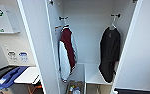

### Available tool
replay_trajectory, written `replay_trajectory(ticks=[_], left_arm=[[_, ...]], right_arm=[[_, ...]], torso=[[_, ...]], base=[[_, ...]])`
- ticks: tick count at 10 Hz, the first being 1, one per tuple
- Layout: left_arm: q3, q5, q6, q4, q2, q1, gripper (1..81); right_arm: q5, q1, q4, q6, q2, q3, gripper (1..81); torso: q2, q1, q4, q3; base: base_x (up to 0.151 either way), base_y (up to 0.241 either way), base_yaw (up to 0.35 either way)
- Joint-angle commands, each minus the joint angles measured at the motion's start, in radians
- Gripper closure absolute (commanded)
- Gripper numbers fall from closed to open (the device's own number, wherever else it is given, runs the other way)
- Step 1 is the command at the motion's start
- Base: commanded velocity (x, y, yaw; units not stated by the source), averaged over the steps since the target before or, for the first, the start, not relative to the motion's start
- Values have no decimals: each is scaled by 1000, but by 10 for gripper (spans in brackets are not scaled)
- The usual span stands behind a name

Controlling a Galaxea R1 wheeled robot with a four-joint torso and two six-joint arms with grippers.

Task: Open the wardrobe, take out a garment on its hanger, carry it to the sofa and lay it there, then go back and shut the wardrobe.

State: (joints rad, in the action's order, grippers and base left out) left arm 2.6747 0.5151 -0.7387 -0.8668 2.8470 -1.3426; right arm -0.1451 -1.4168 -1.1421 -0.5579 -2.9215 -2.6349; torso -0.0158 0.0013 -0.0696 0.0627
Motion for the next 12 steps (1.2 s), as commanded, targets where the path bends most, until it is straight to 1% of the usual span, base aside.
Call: replay_trajectory(ticks=[1, 2, 3, 4, 5, 6, 7, 8, 9, 10, 11, 12], left_arm=[[-12, -82, -4, -60, 12, 13, 10], [-10, -107, 1, -58, 28, 4, 10], [-7, -118, 2, -52, 37, -2, 10], [-1, -116, 2, -44, 37, -7, 10], [5, -116, 2, -40, 37, -10, 10], [10, -116, 1, -35, 39, -10, 10], [10, -118, -1, -29, 39, -8, 10], [10, -118, -1, -28, 40, -5, 10], [10, -118, 1, -28, 42, -4, 10], [11, -119, 1, -28, 42, -4, 10], [19, -125, 1, -26, 48, -2, 10], [34, -125, 1, -26, 52, -1, 10]], right_arm=[[47, 172, -298, 9, -32, -57, 10], [105, 199, -397, 10, -66, -78, 10], [171, 230, -519, 9, -102, -98, 10], [202, 254, -603, 10, -130, -114, 10], [213, 268, -669, 10, -149, -120, 10], [252, 275, -772, 13, -168, -128, 10], [330, 282, -846, 15, -187, -122, 10], [366, 294, -876, 15, -201, -108, 10], [386, 304, -910, 15, -210, -88, 10], [427, 308, -950, 18, -224, -66, 10], [485, 313, -1013, 30, -247, -46, 10], [530, 314, -1048, 36, -267, -40, 10]], torso=[[0, 0, 0, 0], [0, 0, 0, 0], [0, 0, 0, 0], [0, 0, 0, 0], [0, 0, 0, 0], [0, 0, 0, 0], [0, 0, 0, 0], [0, 0, 0, 0], [0, 0, 0, 0], [0, 0, 0, 0], [0, 0, 0, 0], [0, 0, 0, 0]], base=[[0, 0, 0], [0, 0, 0], [0, 0, 0], [0, 0, 0], [0, 0, 0], [0, 0, 0], [0, 0, 0], [0, 0, 0], [0, 0, 0], [0, 0, 0], [0, 0, 0], [0, 0, 0]])
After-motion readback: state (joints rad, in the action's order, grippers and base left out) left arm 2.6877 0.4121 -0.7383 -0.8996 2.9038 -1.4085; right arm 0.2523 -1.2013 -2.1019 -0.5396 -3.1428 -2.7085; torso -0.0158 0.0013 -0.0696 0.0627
